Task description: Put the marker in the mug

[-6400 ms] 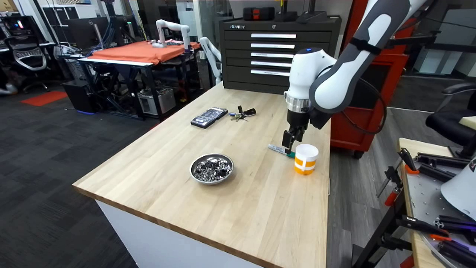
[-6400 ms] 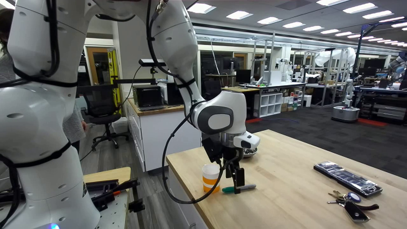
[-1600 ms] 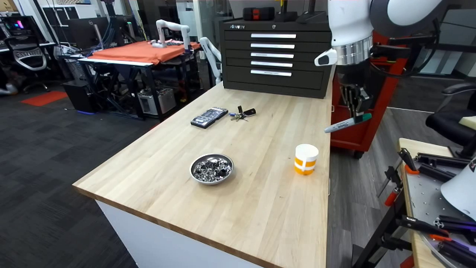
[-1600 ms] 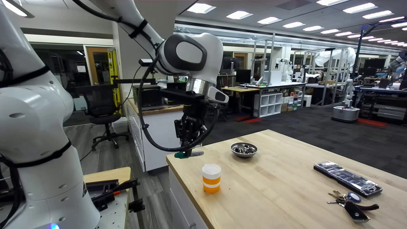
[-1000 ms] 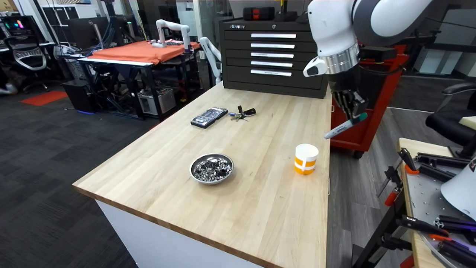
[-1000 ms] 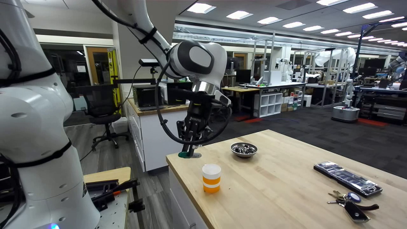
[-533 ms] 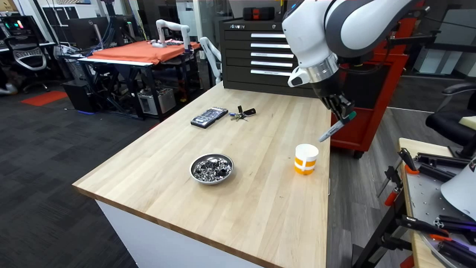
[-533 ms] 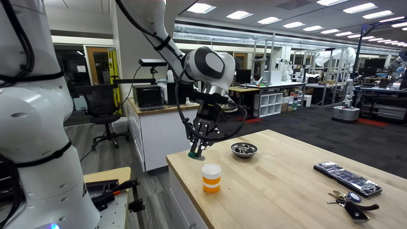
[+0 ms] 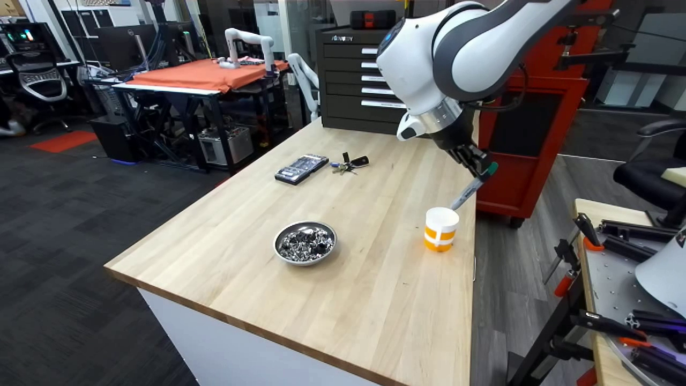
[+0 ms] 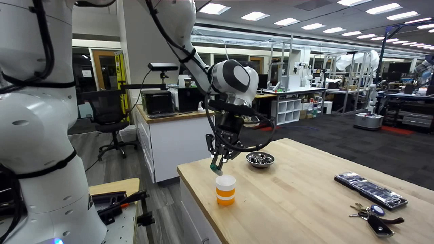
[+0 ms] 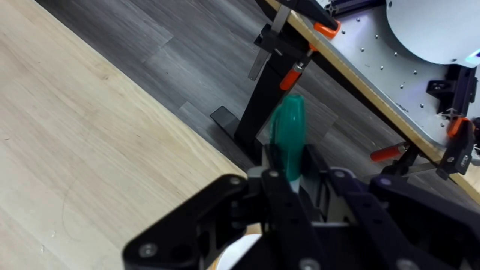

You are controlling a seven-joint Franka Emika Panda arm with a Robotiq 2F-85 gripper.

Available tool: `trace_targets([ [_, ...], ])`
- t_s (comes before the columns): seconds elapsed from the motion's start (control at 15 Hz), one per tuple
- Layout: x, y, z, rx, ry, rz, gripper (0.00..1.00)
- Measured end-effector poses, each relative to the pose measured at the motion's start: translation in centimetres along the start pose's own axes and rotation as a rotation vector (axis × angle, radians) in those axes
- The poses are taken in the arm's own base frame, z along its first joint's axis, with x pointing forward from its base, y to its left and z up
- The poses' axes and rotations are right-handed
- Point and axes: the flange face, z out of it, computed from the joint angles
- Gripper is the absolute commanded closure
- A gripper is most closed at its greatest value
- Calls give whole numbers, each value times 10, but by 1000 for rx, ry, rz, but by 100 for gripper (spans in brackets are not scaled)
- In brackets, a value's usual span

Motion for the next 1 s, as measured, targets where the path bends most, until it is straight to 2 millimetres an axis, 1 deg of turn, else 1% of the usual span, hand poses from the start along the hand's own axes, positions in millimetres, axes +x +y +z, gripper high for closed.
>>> trace_targets([
  [0.27,20,6,-2,5,-26,-36,95],
  [0.53,39,8,-2,11,-46,-75,95],
  [1.0,64,7,3,23,-88,-148,95],
])
